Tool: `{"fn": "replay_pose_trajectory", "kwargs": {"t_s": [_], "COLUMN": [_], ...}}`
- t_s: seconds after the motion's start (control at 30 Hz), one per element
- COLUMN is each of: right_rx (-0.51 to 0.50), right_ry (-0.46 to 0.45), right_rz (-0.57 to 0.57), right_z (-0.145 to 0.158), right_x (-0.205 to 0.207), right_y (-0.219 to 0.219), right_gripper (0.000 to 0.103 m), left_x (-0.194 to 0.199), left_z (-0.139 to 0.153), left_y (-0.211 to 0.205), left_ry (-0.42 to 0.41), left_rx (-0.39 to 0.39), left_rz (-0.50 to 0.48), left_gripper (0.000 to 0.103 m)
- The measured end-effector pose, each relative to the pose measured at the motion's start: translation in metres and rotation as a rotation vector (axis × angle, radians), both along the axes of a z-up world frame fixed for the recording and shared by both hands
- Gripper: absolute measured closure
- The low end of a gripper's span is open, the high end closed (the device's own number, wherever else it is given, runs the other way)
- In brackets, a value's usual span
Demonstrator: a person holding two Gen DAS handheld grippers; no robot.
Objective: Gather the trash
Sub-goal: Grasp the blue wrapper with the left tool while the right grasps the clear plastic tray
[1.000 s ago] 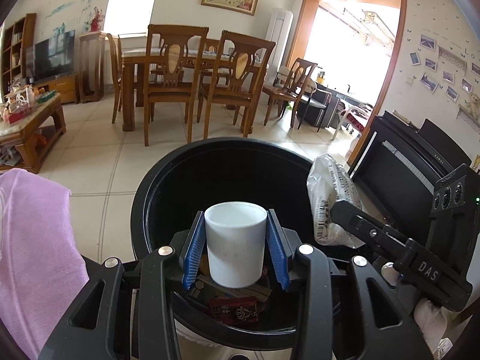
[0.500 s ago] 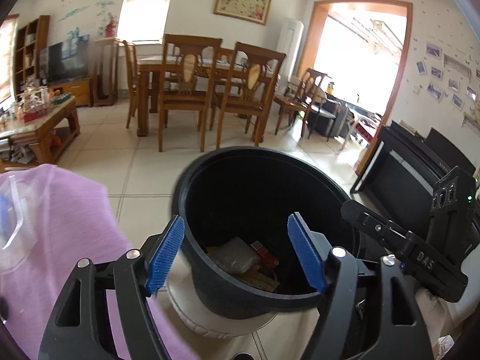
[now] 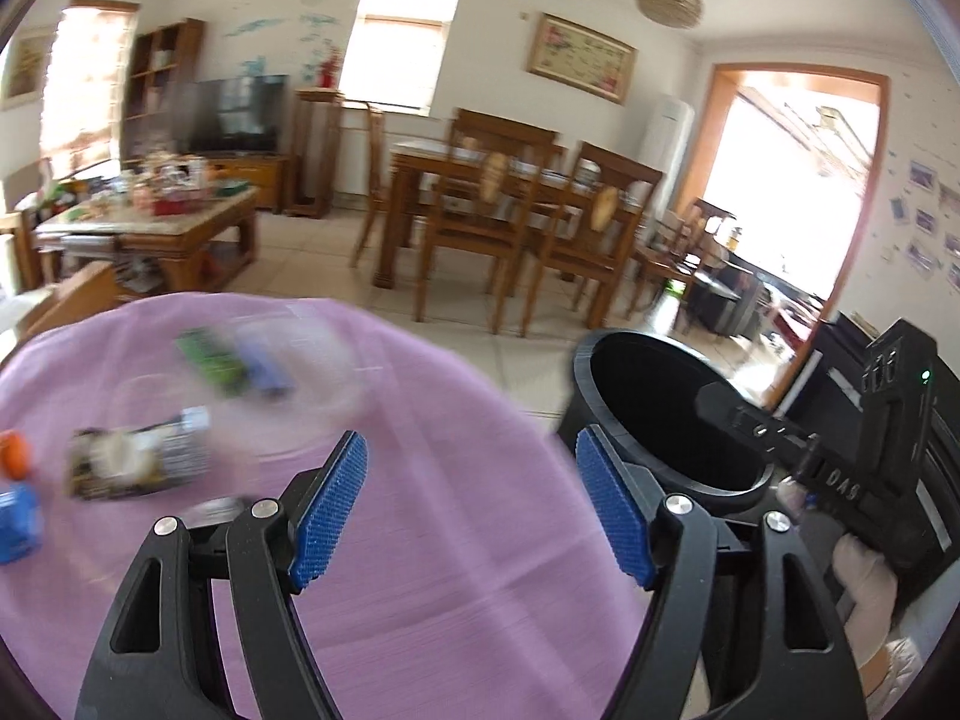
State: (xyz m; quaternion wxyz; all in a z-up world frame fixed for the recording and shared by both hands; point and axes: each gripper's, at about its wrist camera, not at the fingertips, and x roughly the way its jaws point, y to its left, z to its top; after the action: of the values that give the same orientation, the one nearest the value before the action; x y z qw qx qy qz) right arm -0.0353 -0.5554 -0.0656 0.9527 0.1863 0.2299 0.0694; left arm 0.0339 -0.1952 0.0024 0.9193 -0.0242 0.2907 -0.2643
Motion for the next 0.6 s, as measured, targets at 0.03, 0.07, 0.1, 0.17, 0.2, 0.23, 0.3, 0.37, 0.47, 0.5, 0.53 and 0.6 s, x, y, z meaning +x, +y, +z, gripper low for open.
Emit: {"fn": "replay_pose_trajectory", "kwargs": {"t_s": [0.03,0.07,0.1,0.17,0.2,0.23,0.3,0.37,0.47,0.5,0.53,0.6], "right_rx": [-0.007,-0.014,-0.019,-0.034,-0.044,-0.052,-0.077,-0.112,-0.168,-0.193,-0.219,-0.284], "right_ry": [0.001,0.003,0.004,0.007,0.008,0.010,0.016,0.028,0.058,0.069,0.082,0.104], "right_rz": [0.015,0.034,0.050,0.077,0.091,0.102,0.129,0.156,0.198,0.212,0.226,0.236], "right_z": [0.002,0.004,0.005,0.008,0.008,0.009,0.009,0.009,0.009,0.008,0.007,0.002], "right_x": [0.005,0.010,0.014,0.022,0.026,0.028,0.035,0.045,0.065,0.073,0.081,0.101], "right_y": [0.010,0.023,0.035,0.057,0.069,0.078,0.100,0.121,0.152,0.161,0.171,0.192], "right_gripper": [0.017,0.015,0.014,0.014,0.014,0.014,0.014,0.014,0.008,0.005,0.005,0.005], "left_x": [0.001,0.002,0.004,0.008,0.009,0.013,0.021,0.032,0.045,0.047,0.051,0.058], "left_z": [-0.001,-0.003,-0.004,-0.009,-0.012,-0.015,-0.021,-0.029,-0.040,-0.043,-0.047,-0.052], "left_y": [0.019,0.038,0.049,0.084,0.098,0.117,0.144,0.167,0.191,0.197,0.204,0.210], "left_ry": [0.001,0.004,0.008,0.016,0.021,0.028,0.041,0.077,0.097,0.099,0.107,0.121], "left_rx": [0.012,0.026,0.034,0.064,0.078,0.107,0.161,0.217,0.308,0.329,0.347,0.366], "left_rz": [0.027,0.052,0.066,0.106,0.117,0.136,0.162,0.154,0.141,0.140,0.131,0.106], "left_gripper": [0.031,0.031,0.031,0.031,0.031,0.031,0.031,0.031,0.031,0.031,0.031,0.031]}}
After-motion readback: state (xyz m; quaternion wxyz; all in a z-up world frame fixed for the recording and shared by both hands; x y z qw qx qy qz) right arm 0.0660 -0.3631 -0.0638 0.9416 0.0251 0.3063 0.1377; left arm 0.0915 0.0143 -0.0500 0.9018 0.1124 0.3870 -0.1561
